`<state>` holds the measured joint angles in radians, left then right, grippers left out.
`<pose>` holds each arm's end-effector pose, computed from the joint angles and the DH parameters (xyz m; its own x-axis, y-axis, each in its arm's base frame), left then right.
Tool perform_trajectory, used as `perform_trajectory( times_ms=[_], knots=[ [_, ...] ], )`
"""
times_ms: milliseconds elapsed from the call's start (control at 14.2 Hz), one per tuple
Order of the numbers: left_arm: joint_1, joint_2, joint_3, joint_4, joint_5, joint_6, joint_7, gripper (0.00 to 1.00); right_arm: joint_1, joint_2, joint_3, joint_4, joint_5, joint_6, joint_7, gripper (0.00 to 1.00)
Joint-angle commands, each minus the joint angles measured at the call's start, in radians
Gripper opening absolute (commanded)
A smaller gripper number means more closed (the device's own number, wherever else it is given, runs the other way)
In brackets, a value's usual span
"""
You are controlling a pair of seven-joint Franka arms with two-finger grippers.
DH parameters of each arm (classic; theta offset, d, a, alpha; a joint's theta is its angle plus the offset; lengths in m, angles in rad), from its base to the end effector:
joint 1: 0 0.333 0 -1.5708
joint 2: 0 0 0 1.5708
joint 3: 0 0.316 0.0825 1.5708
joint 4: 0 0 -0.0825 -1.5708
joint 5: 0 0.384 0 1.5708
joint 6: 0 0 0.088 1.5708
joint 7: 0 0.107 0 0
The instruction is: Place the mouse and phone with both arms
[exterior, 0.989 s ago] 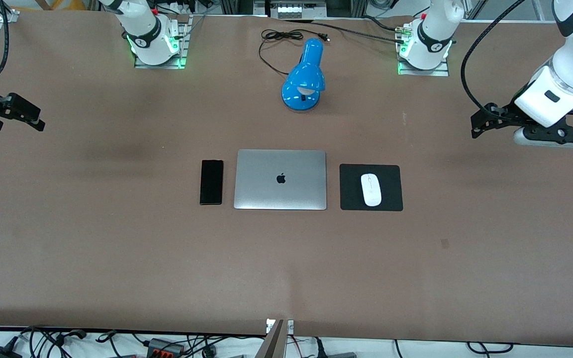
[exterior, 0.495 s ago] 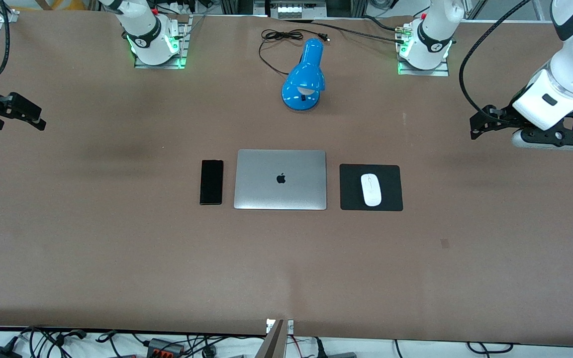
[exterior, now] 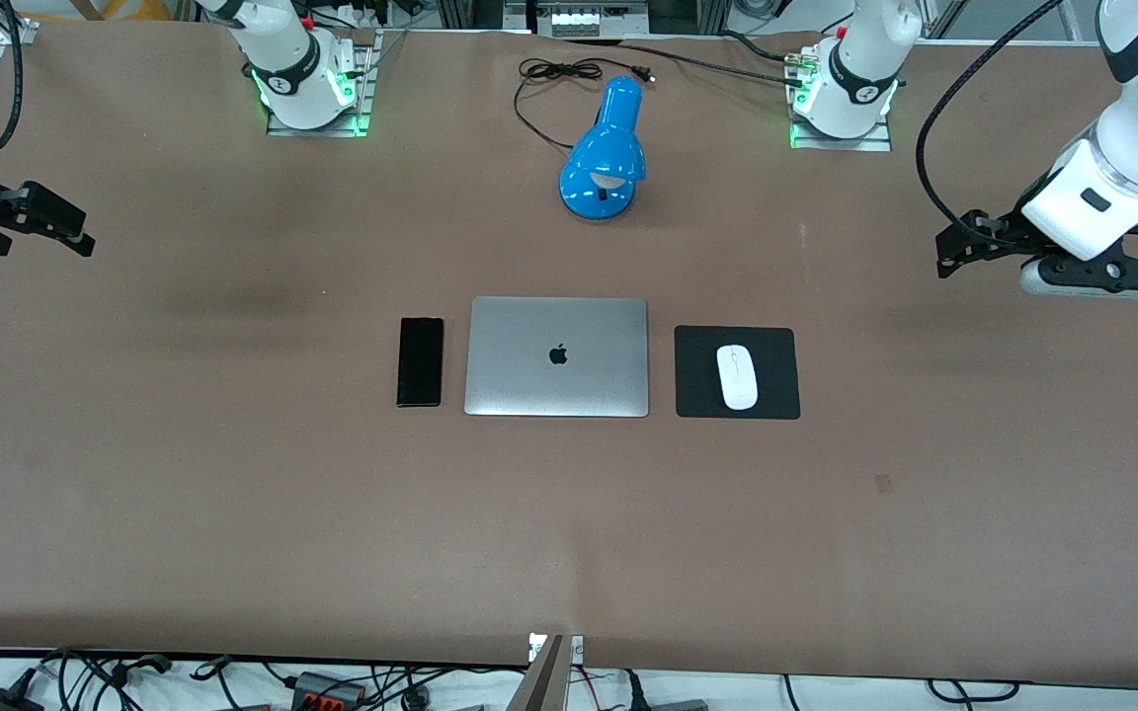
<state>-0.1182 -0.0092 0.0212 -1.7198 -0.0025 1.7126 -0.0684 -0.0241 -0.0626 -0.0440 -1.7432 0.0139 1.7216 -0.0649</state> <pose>0.5569 -0.0544 0.5711 0.9996 -0.0282 0.0018 -0.0282 -0.9996 0.0028 0.5444 -0.0365 0.5901 0.9991 -0.0053 0.0419 -0.0047 -0.9999 -0.0139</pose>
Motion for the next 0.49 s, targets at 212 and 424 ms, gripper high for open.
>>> perform_trajectory(
  times_ms=[212, 424],
  knots=[
    [0.005, 0.0, 0.003, 0.009, 0.019, -0.008, 0.001, 1.0, 0.004, -0.019, 0.001, -0.009, -0.009, -0.005, 0.017, 1.0],
    [0.011, -0.002, 0.005, 0.009, 0.019, -0.016, 0.001, 1.0, 0.006, -0.017, 0.001, -0.01, -0.009, -0.004, 0.017, 1.0]
  ],
)
